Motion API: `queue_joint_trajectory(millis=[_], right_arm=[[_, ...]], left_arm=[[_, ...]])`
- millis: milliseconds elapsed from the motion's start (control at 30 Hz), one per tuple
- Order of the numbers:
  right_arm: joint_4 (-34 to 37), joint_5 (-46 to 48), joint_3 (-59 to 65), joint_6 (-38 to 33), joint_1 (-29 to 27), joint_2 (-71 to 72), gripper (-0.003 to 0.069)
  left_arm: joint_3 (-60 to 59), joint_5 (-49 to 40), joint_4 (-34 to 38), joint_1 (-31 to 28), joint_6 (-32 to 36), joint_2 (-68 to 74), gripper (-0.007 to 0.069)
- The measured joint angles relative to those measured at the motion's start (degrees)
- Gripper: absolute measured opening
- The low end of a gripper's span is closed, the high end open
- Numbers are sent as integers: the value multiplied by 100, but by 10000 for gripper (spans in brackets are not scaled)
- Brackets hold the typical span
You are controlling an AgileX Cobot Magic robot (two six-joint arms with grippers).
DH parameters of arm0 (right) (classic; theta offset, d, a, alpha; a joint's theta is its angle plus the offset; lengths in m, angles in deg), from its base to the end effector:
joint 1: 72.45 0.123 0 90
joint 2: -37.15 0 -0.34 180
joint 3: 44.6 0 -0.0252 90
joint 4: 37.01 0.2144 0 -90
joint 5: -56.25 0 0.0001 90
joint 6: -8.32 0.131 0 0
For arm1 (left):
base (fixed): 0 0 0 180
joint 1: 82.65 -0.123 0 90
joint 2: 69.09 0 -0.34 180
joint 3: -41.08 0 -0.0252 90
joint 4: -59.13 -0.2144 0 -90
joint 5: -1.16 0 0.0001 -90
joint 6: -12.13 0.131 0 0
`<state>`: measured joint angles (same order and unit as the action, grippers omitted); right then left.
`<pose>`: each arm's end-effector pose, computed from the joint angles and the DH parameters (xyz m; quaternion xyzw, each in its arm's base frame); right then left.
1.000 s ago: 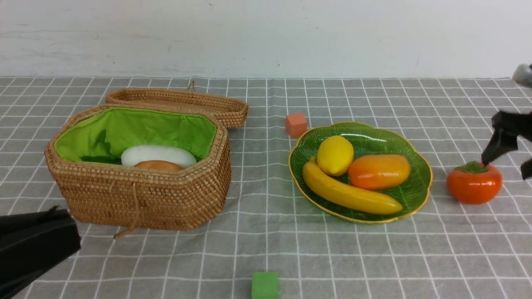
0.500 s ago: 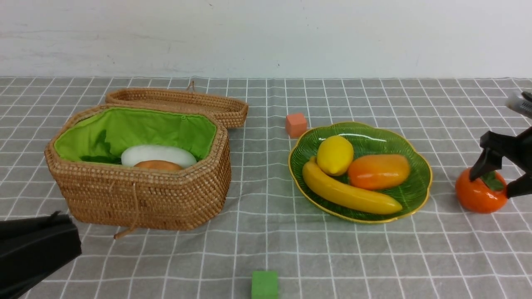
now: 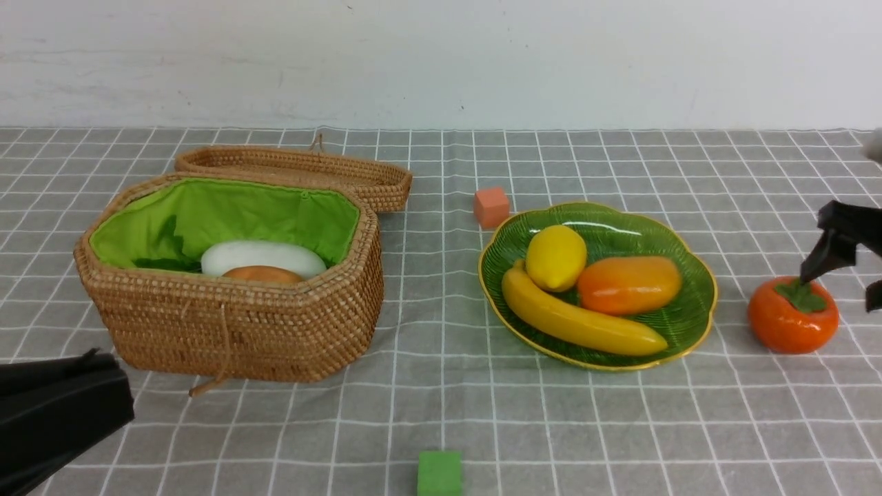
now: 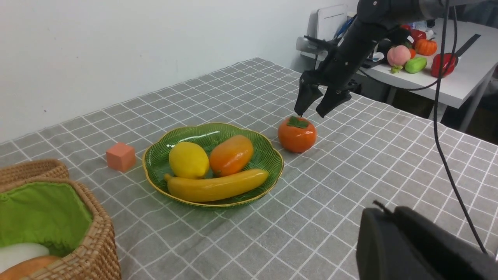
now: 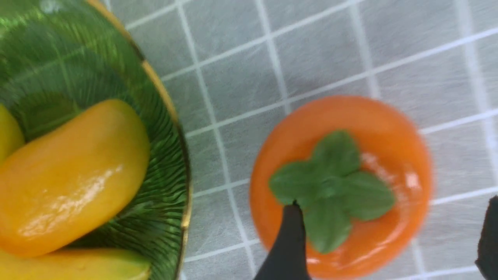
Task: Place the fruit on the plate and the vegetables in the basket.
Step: Grab a tomato with your right arm and place it on the plate on the right.
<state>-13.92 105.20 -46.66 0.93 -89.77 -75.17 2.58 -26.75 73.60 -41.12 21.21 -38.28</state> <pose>0.3821 -0.0785 0.2718 0.1851 0.9512 0.1304 0.2095 0.0115 -0.0307 0.3817 0.2779 0.6919 -0.2964 0.5969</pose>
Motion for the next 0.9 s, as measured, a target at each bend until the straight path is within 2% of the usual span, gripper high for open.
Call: queue_joint_trajectory(millis=[233, 500, 700, 900], right_arm=[[68, -5, 42, -82, -224, -287, 591], [1228, -7, 53, -837, -207, -783, 591], [1395, -19, 53, -949, -180, -802, 591], [1395, -224, 53, -1031, 92, -802, 591]], left_arm=[[0, 0, 0, 0, 0, 0, 29], [0, 0, -1, 0, 0, 0, 31], [0, 11, -6, 0, 0, 0, 36], [0, 39, -6, 0, 0, 0, 36]])
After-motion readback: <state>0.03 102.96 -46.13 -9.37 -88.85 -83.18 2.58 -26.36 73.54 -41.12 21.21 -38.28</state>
